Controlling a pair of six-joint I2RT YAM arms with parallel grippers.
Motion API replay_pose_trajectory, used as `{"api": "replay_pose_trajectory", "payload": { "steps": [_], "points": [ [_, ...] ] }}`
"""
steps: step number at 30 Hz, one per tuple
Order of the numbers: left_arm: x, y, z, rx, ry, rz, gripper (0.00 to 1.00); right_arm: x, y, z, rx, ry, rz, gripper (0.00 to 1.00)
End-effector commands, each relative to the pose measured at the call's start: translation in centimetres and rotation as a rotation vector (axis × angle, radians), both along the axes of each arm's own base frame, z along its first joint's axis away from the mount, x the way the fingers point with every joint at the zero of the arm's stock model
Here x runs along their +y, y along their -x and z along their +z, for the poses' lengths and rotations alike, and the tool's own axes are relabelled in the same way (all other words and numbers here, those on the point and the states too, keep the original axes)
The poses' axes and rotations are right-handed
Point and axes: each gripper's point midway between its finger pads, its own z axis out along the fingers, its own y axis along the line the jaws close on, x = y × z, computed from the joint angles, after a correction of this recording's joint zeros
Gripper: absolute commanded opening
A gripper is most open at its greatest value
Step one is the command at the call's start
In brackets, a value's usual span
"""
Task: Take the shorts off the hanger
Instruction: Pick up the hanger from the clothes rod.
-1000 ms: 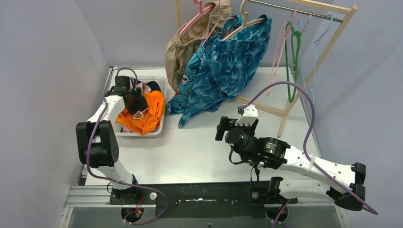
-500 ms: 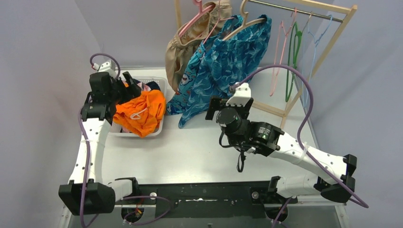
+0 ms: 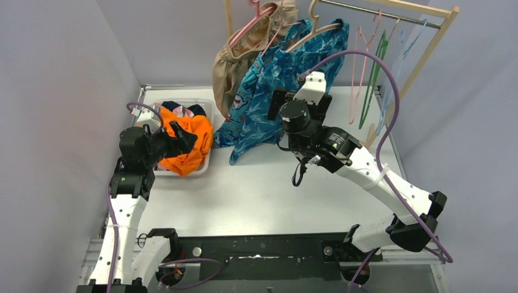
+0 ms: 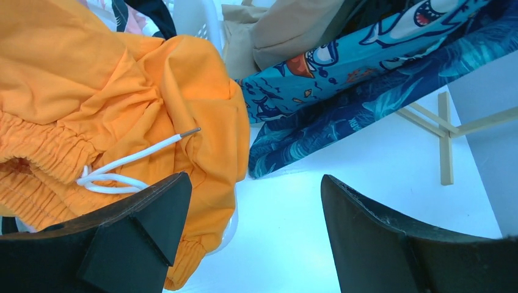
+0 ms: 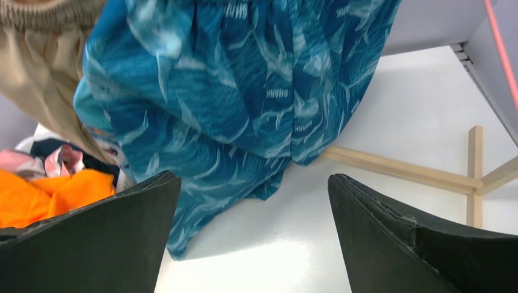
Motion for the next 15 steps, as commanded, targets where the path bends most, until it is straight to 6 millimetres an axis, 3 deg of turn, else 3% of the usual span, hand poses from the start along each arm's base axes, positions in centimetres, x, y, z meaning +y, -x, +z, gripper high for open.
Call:
{"api": "replay_pose_trajectory", "payload": {
  "steps": [1, 15],
  "points": [
    [-0.8, 0.0, 1.9, -0.130, -0.014, -0.057, 0.78, -1.0, -1.5, 4.3, -0.080, -0.044, -0.032, 0.96],
    [-0.4, 0.3, -0.4, -0.071, 0.012, -0.010, 0.78, -3.5, -4.3, 9.1, -0.195, -0.156, -0.098, 0.96]
  ]
}}
